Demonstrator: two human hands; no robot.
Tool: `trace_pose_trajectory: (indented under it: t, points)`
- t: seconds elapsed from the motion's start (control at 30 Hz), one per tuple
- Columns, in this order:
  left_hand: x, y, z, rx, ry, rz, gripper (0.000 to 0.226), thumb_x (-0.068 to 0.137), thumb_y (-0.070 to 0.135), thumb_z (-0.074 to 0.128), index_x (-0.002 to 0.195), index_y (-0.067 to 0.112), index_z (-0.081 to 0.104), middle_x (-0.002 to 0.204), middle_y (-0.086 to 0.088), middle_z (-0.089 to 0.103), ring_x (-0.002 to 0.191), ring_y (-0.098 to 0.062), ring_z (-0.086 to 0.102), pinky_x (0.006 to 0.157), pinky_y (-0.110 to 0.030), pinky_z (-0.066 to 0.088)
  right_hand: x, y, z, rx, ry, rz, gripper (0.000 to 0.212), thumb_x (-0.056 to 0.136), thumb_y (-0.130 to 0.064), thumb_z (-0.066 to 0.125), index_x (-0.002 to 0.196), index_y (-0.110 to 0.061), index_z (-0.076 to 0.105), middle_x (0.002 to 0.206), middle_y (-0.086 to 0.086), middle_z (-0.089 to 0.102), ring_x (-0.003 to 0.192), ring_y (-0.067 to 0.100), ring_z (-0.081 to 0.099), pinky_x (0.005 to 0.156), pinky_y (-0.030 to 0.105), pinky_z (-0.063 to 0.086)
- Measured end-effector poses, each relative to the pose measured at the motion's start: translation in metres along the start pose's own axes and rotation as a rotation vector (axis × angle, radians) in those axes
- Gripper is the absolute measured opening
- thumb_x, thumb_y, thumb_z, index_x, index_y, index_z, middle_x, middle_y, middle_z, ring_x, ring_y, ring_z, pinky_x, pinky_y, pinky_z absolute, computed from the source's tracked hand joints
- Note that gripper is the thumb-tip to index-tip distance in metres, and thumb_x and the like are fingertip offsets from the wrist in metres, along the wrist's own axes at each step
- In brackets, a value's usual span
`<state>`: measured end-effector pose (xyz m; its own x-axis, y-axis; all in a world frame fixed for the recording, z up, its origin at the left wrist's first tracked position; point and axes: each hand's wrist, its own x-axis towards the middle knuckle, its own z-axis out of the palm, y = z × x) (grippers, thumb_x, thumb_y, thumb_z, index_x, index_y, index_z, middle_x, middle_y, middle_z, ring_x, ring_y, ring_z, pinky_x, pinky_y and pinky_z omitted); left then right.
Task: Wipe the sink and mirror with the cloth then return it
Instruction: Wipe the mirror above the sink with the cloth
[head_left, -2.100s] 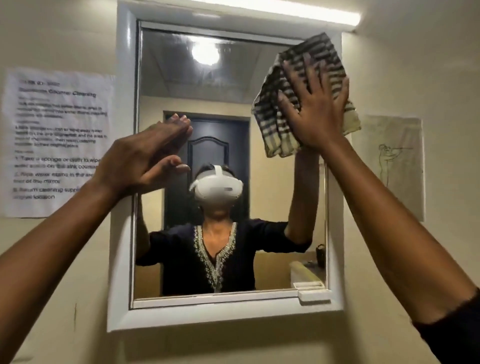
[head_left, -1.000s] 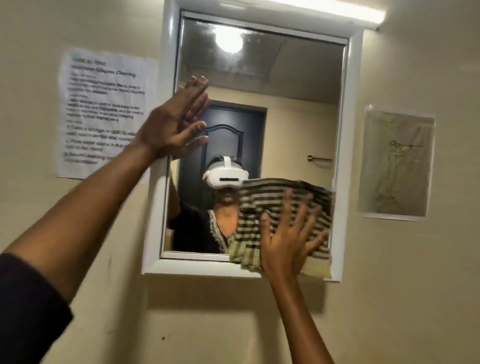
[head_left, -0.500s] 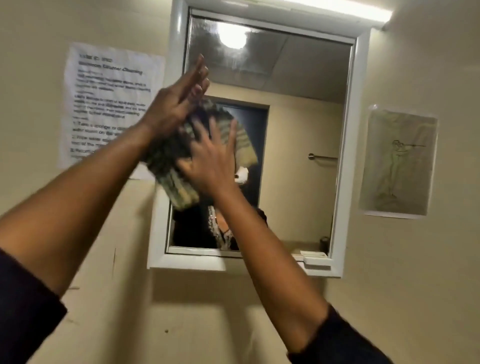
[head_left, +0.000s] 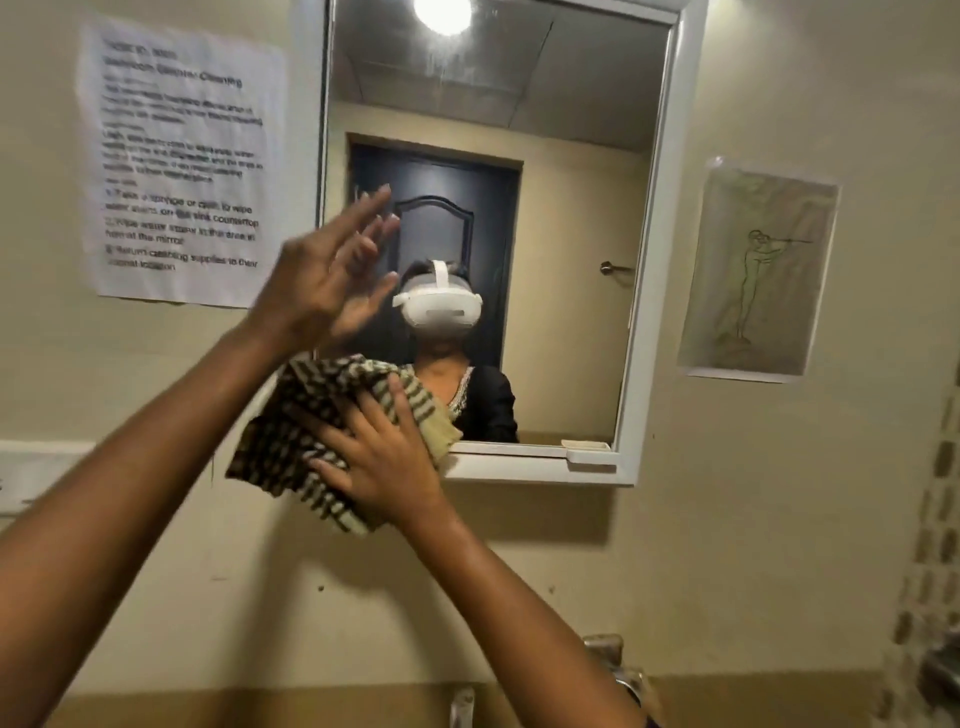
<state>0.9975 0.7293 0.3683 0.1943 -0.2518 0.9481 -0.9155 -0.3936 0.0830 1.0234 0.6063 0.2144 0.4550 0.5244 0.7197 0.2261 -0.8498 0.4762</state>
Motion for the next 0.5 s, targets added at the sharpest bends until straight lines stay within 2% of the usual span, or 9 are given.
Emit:
trace_pose_trajectory:
  t: [0.03, 0.1, 0.17, 0.23, 0.3, 0.4, 0.47, 0.5]
  points:
    - [-0.020, 0.000, 0.012, 0.021, -0.031, -0.010, 0.079, 0.083, 0.074, 0.022, 0.142, 0.022, 0.034, 0.142, -0.001, 0.043, 0.121, 0.000, 0.042, 0.094, -0.006, 0.035, -0.012, 0.011, 0.001, -0.059, -0.054, -0.024, 0.043, 0.090, -0.049, 0.045, 0.127, -0.029, 0.054, 0.120, 0.004, 0.061, 0.121, 0.025, 0.044, 0.116, 0.054, 0.013]
    - [-0.047, -0.008, 0.031, 0.099, -0.062, -0.048, 0.075, 0.085, 0.072, 0.022, 0.144, 0.026, 0.032, 0.148, -0.004, 0.037, 0.132, -0.009, 0.035, 0.101, -0.024, 0.038, -0.039, 0.037, -0.003, -0.148, -0.158, -0.042, 0.042, 0.090, -0.047, 0.044, 0.125, -0.026, 0.054, 0.119, 0.002, 0.062, 0.118, 0.024, 0.049, 0.113, 0.054, 0.018]
    - [-0.057, -0.016, 0.050, 0.204, -0.049, -0.074, 0.064, 0.090, 0.062, 0.027, 0.145, 0.029, 0.030, 0.151, -0.003, 0.034, 0.140, -0.015, 0.027, 0.110, -0.037, 0.033, -0.070, 0.068, -0.009, -0.188, -0.182, -0.031, 0.042, 0.086, -0.033, 0.049, 0.127, -0.025, 0.050, 0.118, 0.003, 0.062, 0.116, 0.025, 0.050, 0.112, 0.053, 0.020]
    - [-0.068, -0.013, 0.070, 0.322, -0.053, -0.017, 0.059, 0.093, 0.047, 0.037, 0.145, 0.021, 0.030, 0.151, -0.006, 0.034, 0.143, -0.017, 0.023, 0.115, -0.040, 0.026, -0.103, 0.096, -0.016, -0.237, -0.183, 0.018, 0.059, 0.077, -0.019, 0.053, 0.135, -0.025, 0.042, 0.116, 0.003, 0.060, 0.115, 0.026, 0.049, 0.113, 0.051, 0.020]
    - [-0.076, -0.004, 0.089, 0.399, -0.082, 0.086, 0.061, 0.092, 0.038, 0.045, 0.145, 0.013, 0.029, 0.152, -0.007, 0.031, 0.144, -0.019, 0.019, 0.116, -0.043, 0.021, -0.128, 0.117, -0.025, -0.312, -0.216, 0.068, 0.064, 0.076, -0.016, 0.054, 0.138, -0.025, 0.040, 0.118, 0.004, 0.061, 0.117, 0.027, 0.051, 0.113, 0.048, 0.019]
    - [-0.082, 0.010, 0.115, 0.426, -0.132, 0.148, 0.064, 0.093, 0.040, 0.038, 0.146, 0.008, 0.025, 0.153, -0.007, 0.026, 0.145, -0.022, 0.014, 0.117, -0.047, 0.017, -0.148, 0.137, -0.037, -0.318, -0.234, 0.146, 0.060, 0.085, -0.031, 0.045, 0.143, -0.023, 0.031, 0.126, 0.007, 0.058, 0.123, 0.028, 0.048, 0.112, 0.049, 0.020]
    - [-0.089, 0.014, 0.132, 0.451, -0.162, 0.122, 0.066, 0.095, 0.047, 0.027, 0.147, 0.008, 0.021, 0.155, -0.008, 0.021, 0.146, -0.023, 0.011, 0.118, -0.047, 0.014, -0.152, 0.150, -0.044, -0.230, -0.174, 0.330, 0.062, 0.091, -0.044, 0.034, 0.148, -0.023, 0.018, 0.133, 0.008, 0.054, 0.128, 0.029, 0.043, 0.113, 0.048, 0.018]
    - [-0.093, 0.015, 0.140, 0.482, -0.184, 0.092, 0.067, 0.095, 0.050, 0.023, 0.148, 0.009, 0.019, 0.156, -0.008, 0.018, 0.146, -0.023, 0.010, 0.118, -0.047, 0.012, -0.151, 0.156, -0.046, -0.199, -0.131, 0.412, 0.065, 0.092, -0.049, 0.032, 0.148, -0.023, 0.013, 0.142, 0.010, 0.046, 0.134, 0.029, 0.035, 0.114, 0.048, 0.016]
